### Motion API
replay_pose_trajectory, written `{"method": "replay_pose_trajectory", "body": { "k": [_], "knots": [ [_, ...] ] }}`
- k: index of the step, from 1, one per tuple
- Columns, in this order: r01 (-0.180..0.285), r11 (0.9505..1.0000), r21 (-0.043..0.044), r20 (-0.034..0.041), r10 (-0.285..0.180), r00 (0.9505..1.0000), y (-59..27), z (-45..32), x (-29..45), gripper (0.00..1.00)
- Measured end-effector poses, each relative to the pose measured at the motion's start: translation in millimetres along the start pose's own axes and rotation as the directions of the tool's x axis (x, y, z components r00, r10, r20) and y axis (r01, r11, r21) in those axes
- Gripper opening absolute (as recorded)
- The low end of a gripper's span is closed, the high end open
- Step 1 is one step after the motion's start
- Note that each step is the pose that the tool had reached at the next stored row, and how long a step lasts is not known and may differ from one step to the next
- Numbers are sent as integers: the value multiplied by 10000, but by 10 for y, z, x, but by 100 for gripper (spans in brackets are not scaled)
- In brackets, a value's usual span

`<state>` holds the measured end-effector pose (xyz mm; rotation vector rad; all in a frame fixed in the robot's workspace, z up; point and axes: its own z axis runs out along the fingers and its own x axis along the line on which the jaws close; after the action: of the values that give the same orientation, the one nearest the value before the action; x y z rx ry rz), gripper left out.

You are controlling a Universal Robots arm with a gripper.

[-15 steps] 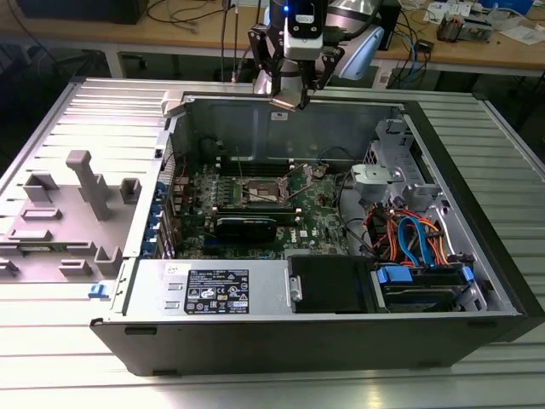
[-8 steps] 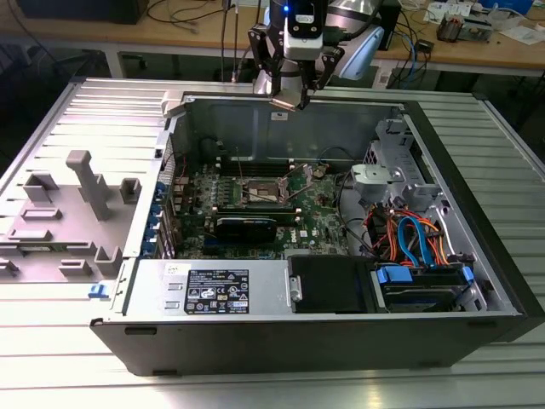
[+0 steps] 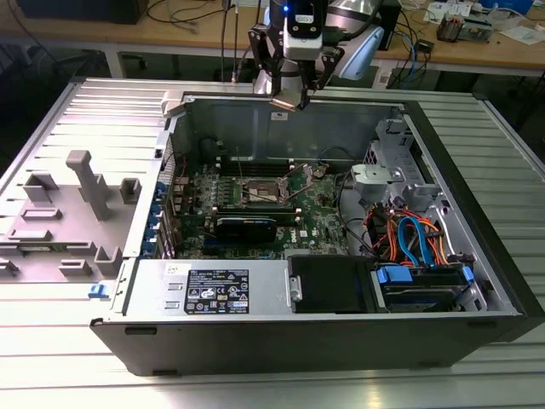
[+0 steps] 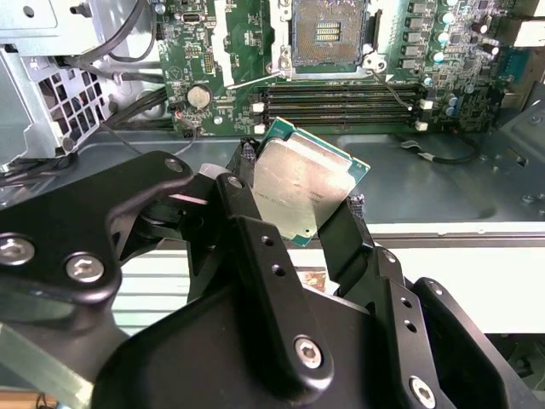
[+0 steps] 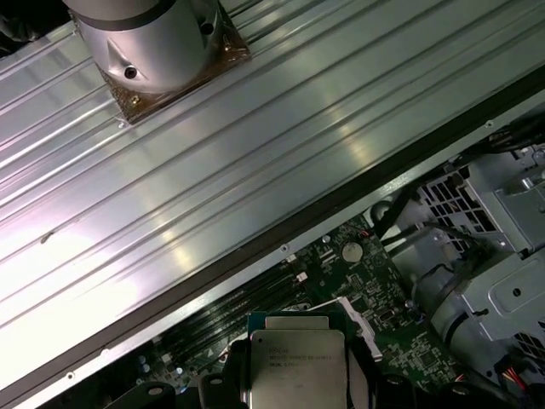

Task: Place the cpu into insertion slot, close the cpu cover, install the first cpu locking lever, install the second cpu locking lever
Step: 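Place the cpu into insertion slot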

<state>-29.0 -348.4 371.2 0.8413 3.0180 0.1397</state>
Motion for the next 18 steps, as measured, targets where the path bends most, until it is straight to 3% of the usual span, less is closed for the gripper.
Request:
{"method": "replay_pose_trajectory", "body": {
  "k": [7, 12, 16, 18],
  "knots": [
    [-752, 9972, -17, 65, 752, 9971, -1, 7, 0, 55],
    [-1482, 9890, -30, 133, 1482, 9889, -2, 28, -1, 55],
    [-1788, 9839, -40, 158, 1788, 9838, -14, 53, -4, 55],
    [-1802, 9836, -44, 159, 1802, 9835, -40, 63, -10, 55]
  ]
}}
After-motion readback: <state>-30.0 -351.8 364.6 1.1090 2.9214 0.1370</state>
